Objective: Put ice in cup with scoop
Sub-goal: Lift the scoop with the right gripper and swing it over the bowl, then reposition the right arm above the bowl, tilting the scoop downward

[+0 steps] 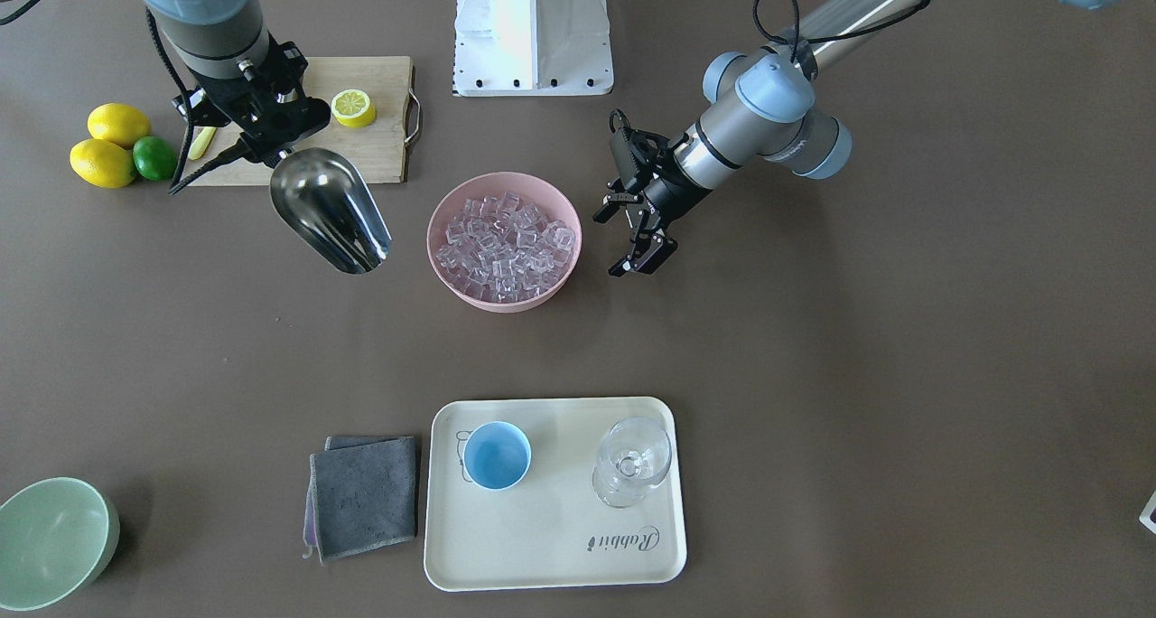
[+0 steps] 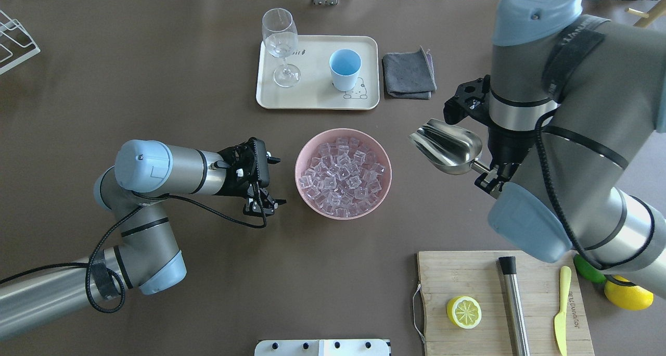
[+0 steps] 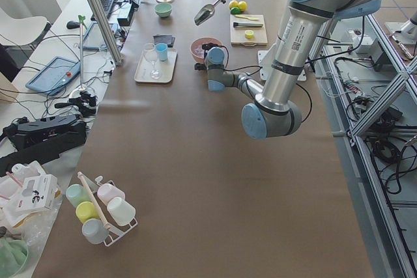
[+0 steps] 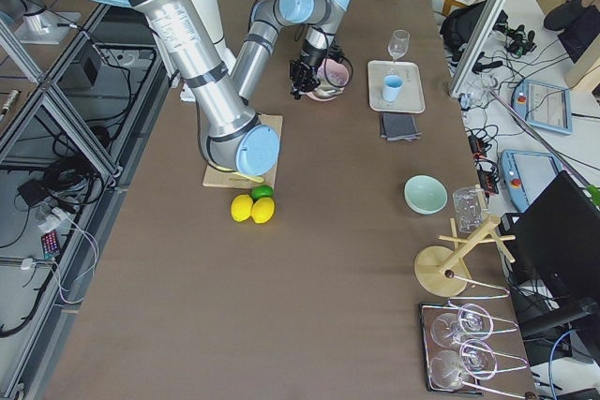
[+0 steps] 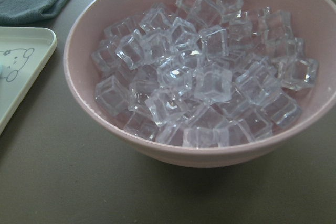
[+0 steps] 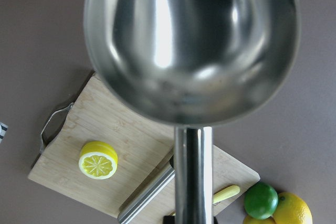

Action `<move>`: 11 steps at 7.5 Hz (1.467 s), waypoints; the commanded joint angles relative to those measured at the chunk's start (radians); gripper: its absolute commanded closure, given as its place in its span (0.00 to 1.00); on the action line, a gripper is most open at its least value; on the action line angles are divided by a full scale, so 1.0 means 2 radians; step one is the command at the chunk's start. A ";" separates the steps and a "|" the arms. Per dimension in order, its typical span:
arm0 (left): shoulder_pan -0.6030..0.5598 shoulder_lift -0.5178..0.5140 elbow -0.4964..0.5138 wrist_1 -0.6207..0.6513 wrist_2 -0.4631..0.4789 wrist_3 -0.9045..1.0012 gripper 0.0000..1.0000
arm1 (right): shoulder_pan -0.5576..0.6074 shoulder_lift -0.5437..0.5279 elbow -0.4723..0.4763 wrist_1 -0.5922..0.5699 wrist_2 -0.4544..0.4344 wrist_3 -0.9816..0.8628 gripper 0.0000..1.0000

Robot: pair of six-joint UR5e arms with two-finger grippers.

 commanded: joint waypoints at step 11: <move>0.002 0.002 0.001 -0.003 -0.004 0.001 0.01 | -0.098 0.244 -0.255 -0.234 -0.013 -0.015 1.00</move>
